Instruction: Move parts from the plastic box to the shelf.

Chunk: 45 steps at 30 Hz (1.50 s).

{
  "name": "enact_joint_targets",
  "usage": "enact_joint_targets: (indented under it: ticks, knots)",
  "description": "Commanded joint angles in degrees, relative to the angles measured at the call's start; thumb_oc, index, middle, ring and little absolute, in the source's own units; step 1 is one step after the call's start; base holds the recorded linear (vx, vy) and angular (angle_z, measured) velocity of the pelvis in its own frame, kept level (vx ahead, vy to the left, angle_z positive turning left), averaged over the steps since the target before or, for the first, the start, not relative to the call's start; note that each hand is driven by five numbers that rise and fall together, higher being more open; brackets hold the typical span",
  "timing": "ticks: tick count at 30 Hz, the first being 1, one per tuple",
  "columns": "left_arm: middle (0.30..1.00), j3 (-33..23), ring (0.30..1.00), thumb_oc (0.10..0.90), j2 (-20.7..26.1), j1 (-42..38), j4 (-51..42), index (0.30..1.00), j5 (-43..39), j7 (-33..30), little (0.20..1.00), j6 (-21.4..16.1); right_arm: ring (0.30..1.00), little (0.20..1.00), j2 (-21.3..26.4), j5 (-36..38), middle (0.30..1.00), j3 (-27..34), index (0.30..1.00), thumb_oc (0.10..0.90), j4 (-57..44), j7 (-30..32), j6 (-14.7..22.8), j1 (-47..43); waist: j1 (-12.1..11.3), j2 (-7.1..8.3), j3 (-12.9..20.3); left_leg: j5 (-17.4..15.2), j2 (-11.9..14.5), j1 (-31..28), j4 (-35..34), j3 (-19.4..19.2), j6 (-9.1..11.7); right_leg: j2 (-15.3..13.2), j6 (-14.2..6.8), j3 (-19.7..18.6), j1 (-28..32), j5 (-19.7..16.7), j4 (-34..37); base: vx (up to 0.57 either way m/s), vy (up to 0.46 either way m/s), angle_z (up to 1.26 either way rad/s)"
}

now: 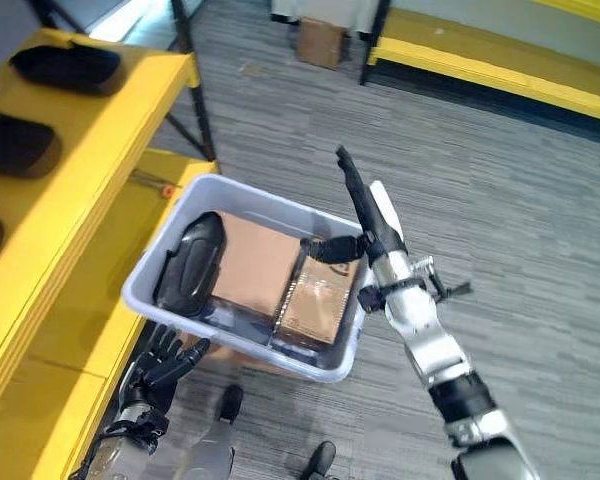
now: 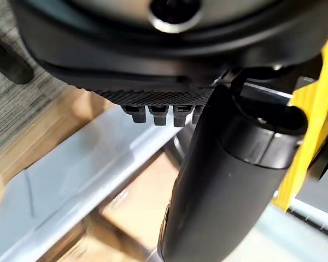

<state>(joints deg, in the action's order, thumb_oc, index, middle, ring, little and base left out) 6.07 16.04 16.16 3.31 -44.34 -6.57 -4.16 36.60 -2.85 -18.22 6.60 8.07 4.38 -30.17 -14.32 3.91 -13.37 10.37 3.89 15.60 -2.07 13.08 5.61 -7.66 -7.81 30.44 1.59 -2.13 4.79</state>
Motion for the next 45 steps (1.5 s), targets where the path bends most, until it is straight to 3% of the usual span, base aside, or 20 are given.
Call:
enact_joint_targets:
  ticks: [1, 2, 4, 8, 10, 11, 15, 18, 24, 45]
  knots:
    - [1.0, -1.2, 1.0, 0.9, 5.6, -2.5, -6.4, 1.0, -0.5, 2.2, 1.0, -4.8, 1.0, 1.0, 1.4, -9.3, 1.0, -2.2, 1.0, 0.9, -3.6, 0.8, 3.5, -6.2, -1.9, 1.73, -1.4, -7.0, 2.9, -1.0, 1.4, 3.4, -0.2, -9.4, -3.3, 0.8, -1.8, -0.5, -7.3, 0.09, -0.102, 1.29]
    - [1.0, -0.9, 1.0, 0.9, 6.7, -2.8, -7.4, 1.0, -0.3, 2.4, 1.0, -4.6, 1.0, 1.0, 4.9, -14.5, 1.0, -5.3, 1.0, 0.9, -2.1, 0.2, 2.7, -10.4, -4.1, 1.51, -1.9, -7.9, 2.0, 0.3, 2.0, 5.2, 0.1, -9.2, -3.6, 2.1, -1.0, 1.3, -7.8, 0.09, -0.058, 1.29]
    - [1.0, -1.0, 1.0, 0.9, 7.9, -3.0, -7.9, 1.0, -0.2, 2.5, 1.0, -4.6, 1.0, 1.0, 7.9, -18.5, 1.0, -9.2, 1.0, 0.9, -0.4, -1.7, 2.2, -14.8, -5.8, 1.4, -2.6, -7.7, 1.0, 1.6, 1.9, 6.8, 0.1, -9.4, -3.5, 3.9, -0.9, 2.1, -8.4, 0.06, -0.03, 0.91]
    - [1.0, -1.1, 1.0, 0.9, 9.8, -3.4, -7.6, 1.0, 0.5, 2.2, 1.0, -4.8, 1.0, 1.0, 11.5, -23.8, 1.0, -16.1, 1.0, 0.9, 3.3, -2.5, 1.7, -22.5, -8.4, 1.22, -4.4, -6.9, -1.0, 4.2, 2.2, 8.6, -0.1, -10.1, -3.4, 6.1, -1.7, 2.8, -9.7, 0.01, 0.037, 0.76]
    - [1.0, -1.4, 1.0, 0.9, 9.8, -3.3, -7.7, 1.0, 0.6, 2.1, 1.0, -4.9, 1.0, 1.0, 11.9, -24.5, 1.0, -18.0, 1.0, 0.9, 4.4, -2.8, 1.7, -24.3, -8.5, 1.16, -4.8, -6.9, -1.4, 4.7, 2.4, 8.8, -0.1, -10.2, -3.4, 6.3, -1.9, 3.0, -9.8, 0.02, 0.034, 0.69]
    - [1.0, -1.1, 1.0, 0.9, 11.6, -3.1, -8.2, 1.0, 0.6, 2.1, 1.0, -5.0, 1.0, 1.0, 14.4, -29.3, 1.0, -23.8, 1.0, 0.9, 5.7, -5.0, 1.9, -28.6, -10.6, 1.92, -6.0, -6.9, -2.1, 5.6, 2.4, 9.4, -0.3, -10.3, -3.4, 6.8, -2.3, 3.1, -9.9, 0.01, 0.035, 0.47]
    - [1.0, -1.5, 1.0, 0.9, 11.7, -3.4, -8.5, 1.0, 0.9, 2.1, 1.0, -5.1, 1.0, 1.0, 15.7, -33.1, 1.0, -32.2, 1.0, 0.9, 8.6, -6.1, 2.8, -35.5, -11.0, 1.72, -7.4, -7.0, -2.6, 6.9, 3.1, 9.4, -0.4, -10.7, -3.6, 6.7, -3.4, 3.2, -10.4, 0.0, 0.022, 0.02]
    - [1.0, -1.8, 1.0, 0.9, 13.3, -3.6, -8.7, 1.0, 1.2, 1.9, 1.0, -5.3, 1.0, 1.0, 17.8, -37.5, 1.0, -40.8, 1.0, 0.9, 10.5, -9.1, 3.7, -42.0, -12.2, 2.47, -9.4, -7.5, -3.1, 8.8, 4.6, 9.3, -0.5, -11.1, -3.4, 6.4, -5.0, 3.5, -11.5, 0.0, 0.01, 0.0]
    - [1.0, -1.5, 1.0, 0.9, 13.4, -4.4, -9.1, 1.0, 1.0, 0.9, 1.0, -5.6, 1.0, 1.0, 20.3, -39.9, 1.0, -45.9, 1.0, 0.9, 11.5, -9.6, 3.1, -47.3, -12.1, 2.86, -12.1, -8.4, -3.9, 10.8, 6.7, 8.2, -0.8, -11.5, -3.3, 5.6, -7.2, 3.5, -12.8, -0.01, 0.025, -0.03]
    - [1.0, -0.2, 1.0, 0.9, 13.0, -5.1, -9.0, 1.0, -1.1, -0.6, 1.0, -6.8, 1.0, 1.0, 32.9, -38.3, 1.0, -47.8, 1.0, 0.9, 7.3, -5.8, 1.7, -51.6, -7.3, 4.88, -15.4, -10.6, -4.4, 13.4, 10.1, 4.4, -1.9, -11.7, -3.5, 1.9, -10.5, 1.5, -11.7, -0.01, 0.019, -0.1]
